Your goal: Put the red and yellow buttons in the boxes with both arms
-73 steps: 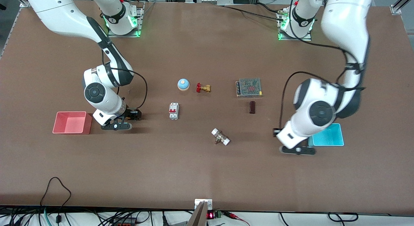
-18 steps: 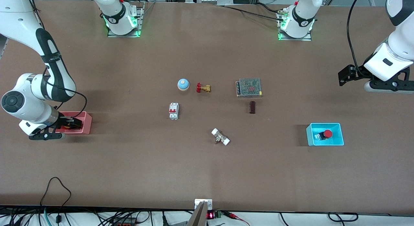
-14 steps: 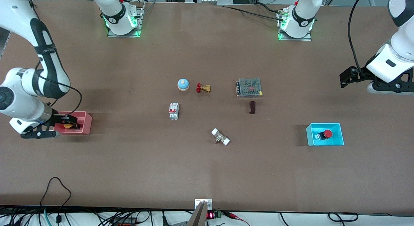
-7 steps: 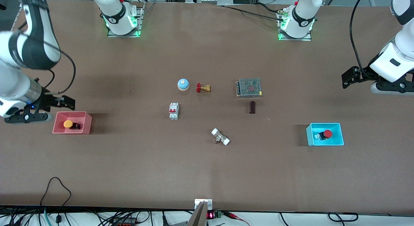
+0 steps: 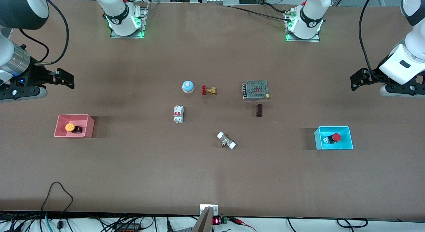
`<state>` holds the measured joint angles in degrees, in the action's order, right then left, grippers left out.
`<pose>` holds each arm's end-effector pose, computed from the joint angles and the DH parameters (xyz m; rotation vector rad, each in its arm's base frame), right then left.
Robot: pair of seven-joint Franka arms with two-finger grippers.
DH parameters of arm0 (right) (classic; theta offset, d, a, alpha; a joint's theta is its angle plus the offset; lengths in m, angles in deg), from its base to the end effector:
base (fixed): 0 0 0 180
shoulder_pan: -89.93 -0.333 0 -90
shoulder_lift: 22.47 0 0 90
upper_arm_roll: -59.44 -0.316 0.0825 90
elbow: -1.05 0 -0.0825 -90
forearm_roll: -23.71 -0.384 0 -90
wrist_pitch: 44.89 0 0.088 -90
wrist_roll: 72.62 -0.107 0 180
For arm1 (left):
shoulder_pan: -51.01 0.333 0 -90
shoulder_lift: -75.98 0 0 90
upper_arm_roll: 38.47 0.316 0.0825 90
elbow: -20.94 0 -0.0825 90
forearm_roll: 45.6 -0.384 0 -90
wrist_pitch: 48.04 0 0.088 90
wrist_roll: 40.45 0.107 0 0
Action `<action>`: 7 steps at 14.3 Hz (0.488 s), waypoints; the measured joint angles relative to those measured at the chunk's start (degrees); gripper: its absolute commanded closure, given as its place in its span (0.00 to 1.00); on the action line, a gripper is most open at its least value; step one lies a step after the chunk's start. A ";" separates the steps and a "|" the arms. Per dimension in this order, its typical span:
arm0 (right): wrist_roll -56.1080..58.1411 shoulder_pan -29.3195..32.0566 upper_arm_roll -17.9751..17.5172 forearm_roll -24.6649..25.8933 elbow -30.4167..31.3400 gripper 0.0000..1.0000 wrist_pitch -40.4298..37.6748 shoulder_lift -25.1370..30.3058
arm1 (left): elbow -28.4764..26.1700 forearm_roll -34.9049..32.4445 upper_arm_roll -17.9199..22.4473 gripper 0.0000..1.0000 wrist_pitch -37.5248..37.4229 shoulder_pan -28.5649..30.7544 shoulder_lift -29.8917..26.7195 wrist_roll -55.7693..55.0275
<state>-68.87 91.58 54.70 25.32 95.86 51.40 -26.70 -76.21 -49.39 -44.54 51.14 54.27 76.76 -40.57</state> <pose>0.5799 0.0271 0.5523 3.1133 0.1918 -0.0747 0.5685 -0.0215 0.5718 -3.0767 0.0873 -0.0362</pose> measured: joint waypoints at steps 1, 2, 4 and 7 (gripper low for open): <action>-0.96 -0.77 0.61 -0.29 -0.13 0.00 -0.43 -0.01 | 0.00 0.00 0.00 0.00 -0.01 0.00 0.00 0.00; -1.40 -1.75 1.52 -0.32 -0.30 0.00 -0.99 -0.02 | 0.00 0.00 -0.01 0.00 -0.03 0.00 0.01 0.00; -1.59 -2.76 2.50 -0.32 -0.41 0.00 -1.85 -0.02 | 0.00 0.00 -0.01 0.00 -0.05 0.00 0.03 0.00; -1.64 -2.90 2.96 -0.32 -1.22 0.00 -3.63 -0.17 | 0.01 0.00 -0.01 0.00 -0.06 0.00 0.09 0.00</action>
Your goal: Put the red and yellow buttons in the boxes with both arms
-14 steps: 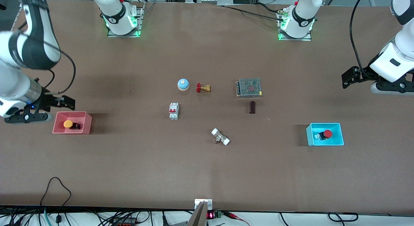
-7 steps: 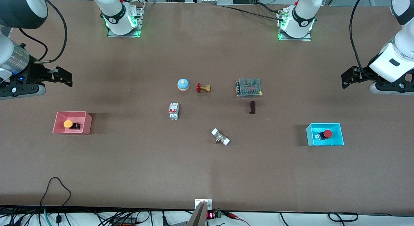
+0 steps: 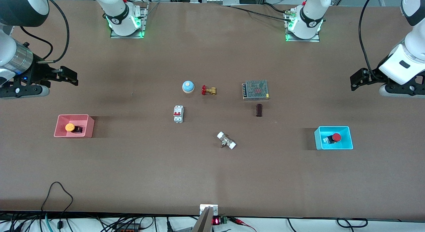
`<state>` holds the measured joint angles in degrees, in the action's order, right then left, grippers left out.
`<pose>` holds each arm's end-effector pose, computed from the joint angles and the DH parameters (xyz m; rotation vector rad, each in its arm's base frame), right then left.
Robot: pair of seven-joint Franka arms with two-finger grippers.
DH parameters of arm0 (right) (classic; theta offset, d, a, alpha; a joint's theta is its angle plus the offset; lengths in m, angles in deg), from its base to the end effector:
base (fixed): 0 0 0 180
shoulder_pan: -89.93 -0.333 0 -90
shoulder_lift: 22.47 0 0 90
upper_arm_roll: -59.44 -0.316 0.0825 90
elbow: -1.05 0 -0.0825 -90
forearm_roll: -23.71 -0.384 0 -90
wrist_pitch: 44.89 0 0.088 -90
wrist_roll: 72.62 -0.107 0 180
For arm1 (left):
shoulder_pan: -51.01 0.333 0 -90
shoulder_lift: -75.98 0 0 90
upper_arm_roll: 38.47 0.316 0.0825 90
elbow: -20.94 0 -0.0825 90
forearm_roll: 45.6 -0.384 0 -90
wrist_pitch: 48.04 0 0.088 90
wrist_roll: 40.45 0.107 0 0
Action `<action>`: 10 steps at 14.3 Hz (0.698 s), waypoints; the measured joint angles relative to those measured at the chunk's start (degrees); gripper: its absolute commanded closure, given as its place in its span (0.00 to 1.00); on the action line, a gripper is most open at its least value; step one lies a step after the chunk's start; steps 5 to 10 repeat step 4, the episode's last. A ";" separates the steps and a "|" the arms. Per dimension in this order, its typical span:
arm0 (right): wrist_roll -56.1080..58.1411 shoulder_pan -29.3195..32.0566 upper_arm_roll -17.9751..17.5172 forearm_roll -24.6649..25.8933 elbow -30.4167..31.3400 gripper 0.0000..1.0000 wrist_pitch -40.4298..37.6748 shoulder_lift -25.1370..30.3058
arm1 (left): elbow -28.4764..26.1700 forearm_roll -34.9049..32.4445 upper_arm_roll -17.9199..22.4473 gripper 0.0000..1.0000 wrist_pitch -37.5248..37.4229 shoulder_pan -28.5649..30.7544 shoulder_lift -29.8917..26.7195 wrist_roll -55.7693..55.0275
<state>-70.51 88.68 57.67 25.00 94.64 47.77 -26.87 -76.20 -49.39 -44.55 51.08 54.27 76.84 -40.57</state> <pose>0.5753 0.0275 0.5554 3.1142 0.1428 -0.1448 0.5687 -0.0216 0.5710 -3.0769 0.0876 -0.0327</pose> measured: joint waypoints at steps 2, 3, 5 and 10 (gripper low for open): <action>-0.01 0.00 0.16 0.00 -2.01 0.00 -1.54 -0.66 | 0.00 0.00 0.00 0.00 0.00 0.00 0.03 0.00; -0.01 0.00 0.19 0.00 -2.86 0.00 -1.98 -1.10 | 0.00 0.00 0.00 0.00 0.00 0.00 0.04 0.00; -0.02 0.00 0.21 0.00 -3.37 0.00 -2.15 -1.48 | 0.00 0.00 0.00 0.00 -0.01 0.00 0.06 0.00; -0.02 0.00 0.21 0.00 -3.37 0.00 -2.15 -1.48 | 0.00 0.00 0.00 0.00 -0.01 0.00 0.06 0.00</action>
